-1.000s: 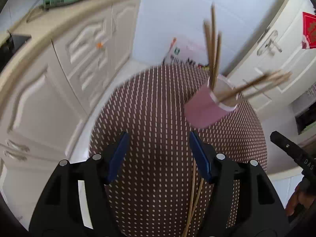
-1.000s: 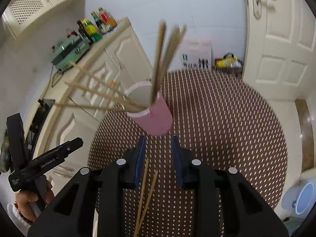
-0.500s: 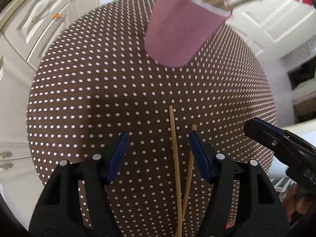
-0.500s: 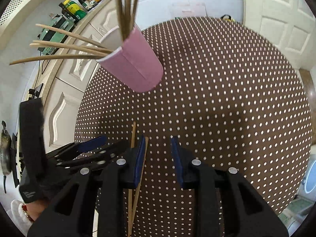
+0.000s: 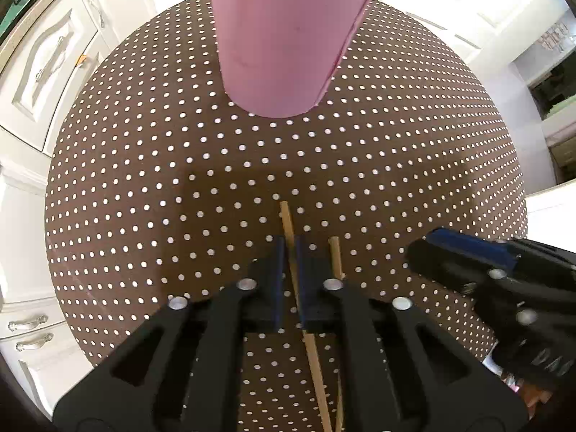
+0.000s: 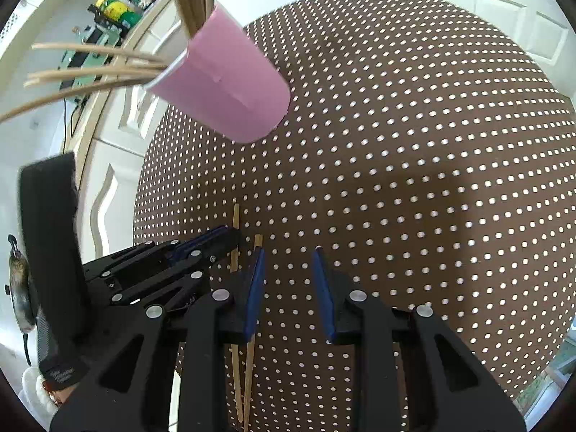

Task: Organize utensils
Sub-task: 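Move both grippers back to the pile and close each on a chopstick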

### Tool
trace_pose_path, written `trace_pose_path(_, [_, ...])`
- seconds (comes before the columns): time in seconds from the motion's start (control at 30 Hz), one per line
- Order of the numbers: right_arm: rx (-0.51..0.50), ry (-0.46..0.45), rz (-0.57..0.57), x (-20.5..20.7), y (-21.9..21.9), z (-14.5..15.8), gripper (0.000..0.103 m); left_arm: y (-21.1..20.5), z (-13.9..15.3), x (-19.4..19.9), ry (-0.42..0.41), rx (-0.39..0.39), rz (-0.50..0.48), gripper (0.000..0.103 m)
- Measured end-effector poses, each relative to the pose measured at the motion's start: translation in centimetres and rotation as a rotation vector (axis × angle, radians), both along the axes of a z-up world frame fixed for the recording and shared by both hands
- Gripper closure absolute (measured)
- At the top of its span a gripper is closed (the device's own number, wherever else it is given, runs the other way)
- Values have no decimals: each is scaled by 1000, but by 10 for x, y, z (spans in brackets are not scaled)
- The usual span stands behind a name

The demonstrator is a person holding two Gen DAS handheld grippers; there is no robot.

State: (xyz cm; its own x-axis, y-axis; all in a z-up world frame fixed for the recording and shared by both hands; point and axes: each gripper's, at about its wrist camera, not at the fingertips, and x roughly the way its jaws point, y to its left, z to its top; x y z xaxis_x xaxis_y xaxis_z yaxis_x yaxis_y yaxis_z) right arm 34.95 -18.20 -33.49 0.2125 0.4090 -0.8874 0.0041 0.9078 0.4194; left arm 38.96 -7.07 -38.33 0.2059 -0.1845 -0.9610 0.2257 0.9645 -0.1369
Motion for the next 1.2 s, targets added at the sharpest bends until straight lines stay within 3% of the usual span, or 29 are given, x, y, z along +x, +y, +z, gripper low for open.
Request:
trace_pose_path(0.37, [-1,91,55,11,32,-23,78,54,8,-11,17,-79,103,100])
trace_pose_path(0.67, [-183,60,175,23,75,-26,78,91,24,-12,9,-177,166,99])
trace_pose_path(0.73, [-242,30,205,23,85,-27,90,95,27,-12,-4,-162,159,99])
trace_pose_path(0.8, [-283,3,222,21,88,-28,95,84,29,2,6,-160,159,99])
trace_pose_path(1.2, [-168,-5,155,26,54,-20,99,69,9,11,60,-170,127,97])
